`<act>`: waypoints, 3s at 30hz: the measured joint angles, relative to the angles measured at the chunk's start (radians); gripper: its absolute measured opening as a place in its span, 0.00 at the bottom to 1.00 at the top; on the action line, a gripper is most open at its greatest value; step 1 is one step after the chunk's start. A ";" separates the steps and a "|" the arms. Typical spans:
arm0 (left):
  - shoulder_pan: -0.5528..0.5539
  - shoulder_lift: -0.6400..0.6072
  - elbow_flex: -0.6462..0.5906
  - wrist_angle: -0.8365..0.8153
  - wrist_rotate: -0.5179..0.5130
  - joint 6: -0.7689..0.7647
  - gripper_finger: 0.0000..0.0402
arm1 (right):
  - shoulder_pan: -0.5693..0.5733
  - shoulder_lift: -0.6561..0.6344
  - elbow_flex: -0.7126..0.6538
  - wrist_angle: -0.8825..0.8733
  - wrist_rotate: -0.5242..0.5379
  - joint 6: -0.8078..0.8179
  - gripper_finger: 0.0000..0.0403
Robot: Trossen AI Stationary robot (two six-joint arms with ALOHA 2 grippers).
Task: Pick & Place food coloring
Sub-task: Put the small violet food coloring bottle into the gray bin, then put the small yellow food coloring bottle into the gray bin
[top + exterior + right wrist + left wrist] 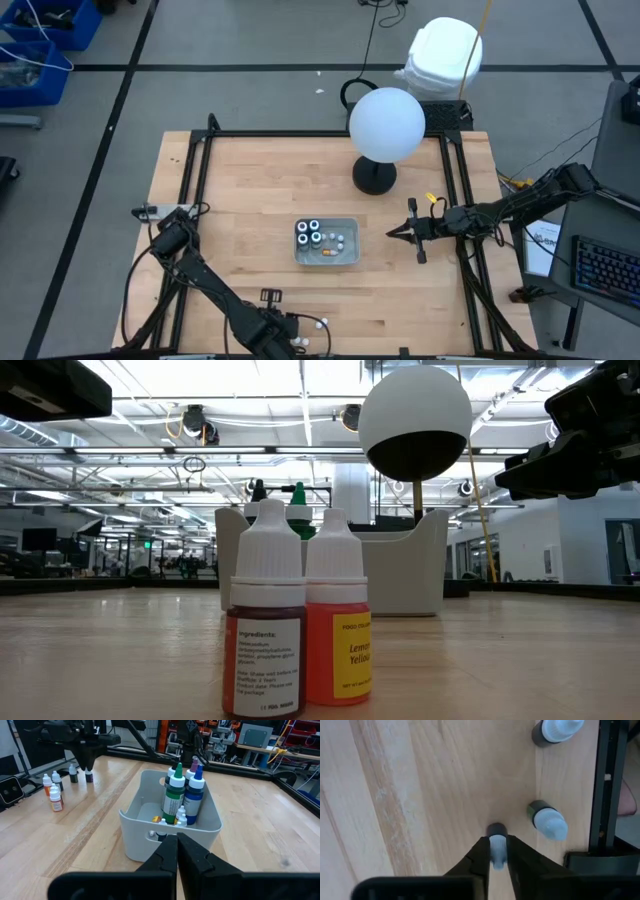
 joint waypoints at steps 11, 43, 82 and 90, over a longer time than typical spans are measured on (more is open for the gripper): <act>0.002 -0.001 0.000 -0.046 -0.007 -0.008 0.02 | 0.000 0.000 0.000 0.000 0.000 0.001 0.00; 0.020 -0.647 -0.700 0.589 -0.516 -0.135 0.01 | 0.000 0.000 0.000 0.023 0.001 0.000 0.00; 0.294 -0.824 -1.314 1.591 -0.373 0.560 0.06 | 0.246 0.507 0.667 -0.565 0.162 0.094 0.00; 0.294 -0.824 -1.314 1.539 -0.420 0.545 0.09 | 0.303 0.937 1.161 -0.833 0.109 0.135 0.00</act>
